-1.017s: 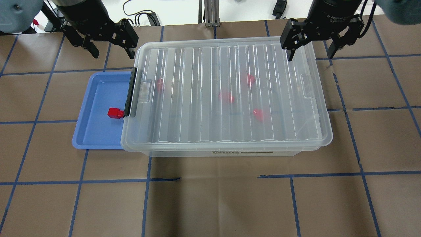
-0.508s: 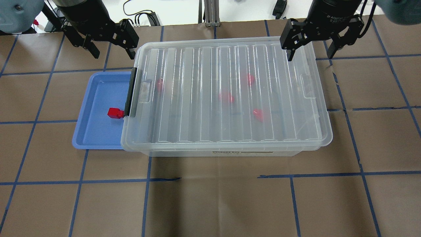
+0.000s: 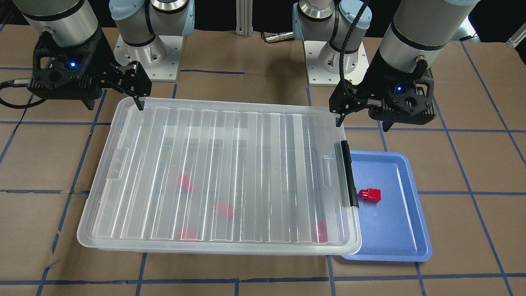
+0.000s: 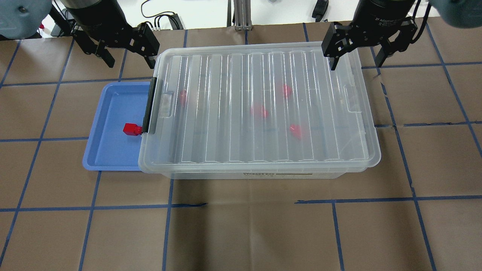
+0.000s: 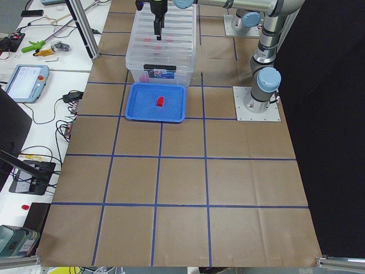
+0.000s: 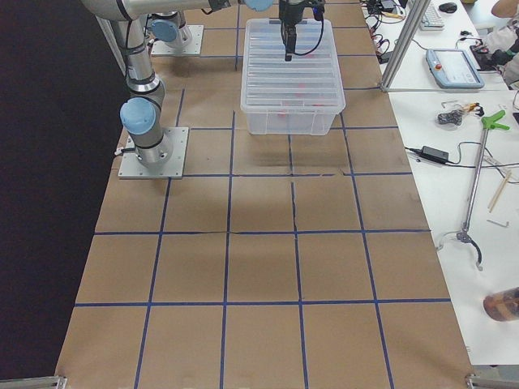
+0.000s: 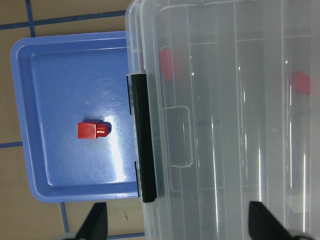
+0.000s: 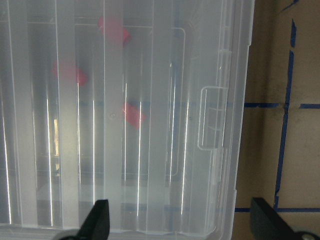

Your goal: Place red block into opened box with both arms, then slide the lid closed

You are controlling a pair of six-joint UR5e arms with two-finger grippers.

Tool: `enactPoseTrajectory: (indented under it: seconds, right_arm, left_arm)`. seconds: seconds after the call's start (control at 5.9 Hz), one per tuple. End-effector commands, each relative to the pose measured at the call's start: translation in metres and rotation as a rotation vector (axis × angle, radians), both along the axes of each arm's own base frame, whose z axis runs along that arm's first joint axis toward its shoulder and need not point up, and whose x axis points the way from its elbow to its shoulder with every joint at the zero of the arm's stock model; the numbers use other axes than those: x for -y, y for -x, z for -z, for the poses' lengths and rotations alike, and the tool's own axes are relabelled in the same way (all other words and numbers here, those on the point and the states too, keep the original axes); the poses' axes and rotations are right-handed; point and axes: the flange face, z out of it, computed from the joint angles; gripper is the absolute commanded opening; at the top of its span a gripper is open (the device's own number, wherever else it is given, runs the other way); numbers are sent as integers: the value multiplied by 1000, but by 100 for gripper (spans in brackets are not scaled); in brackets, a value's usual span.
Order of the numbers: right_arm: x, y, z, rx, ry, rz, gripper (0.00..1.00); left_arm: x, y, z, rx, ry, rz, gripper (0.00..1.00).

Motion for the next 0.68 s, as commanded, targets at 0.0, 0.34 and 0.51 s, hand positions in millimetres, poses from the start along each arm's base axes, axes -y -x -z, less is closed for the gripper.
enactPoseTrajectory:
  seconds: [0.0,0.34,0.51]
  right_arm:
    - [10,35,8,0,-10,-16,100]
    - [11,88,50,11,-59,29,100]
    - [14,95,70,5,-34,22,100]
  left_arm:
    - [0,0,0,0,-1,-1,99]
    - [-2,-1,-2,0,4,2,99]
    - [-1,-1,-1,0,1,2,99]
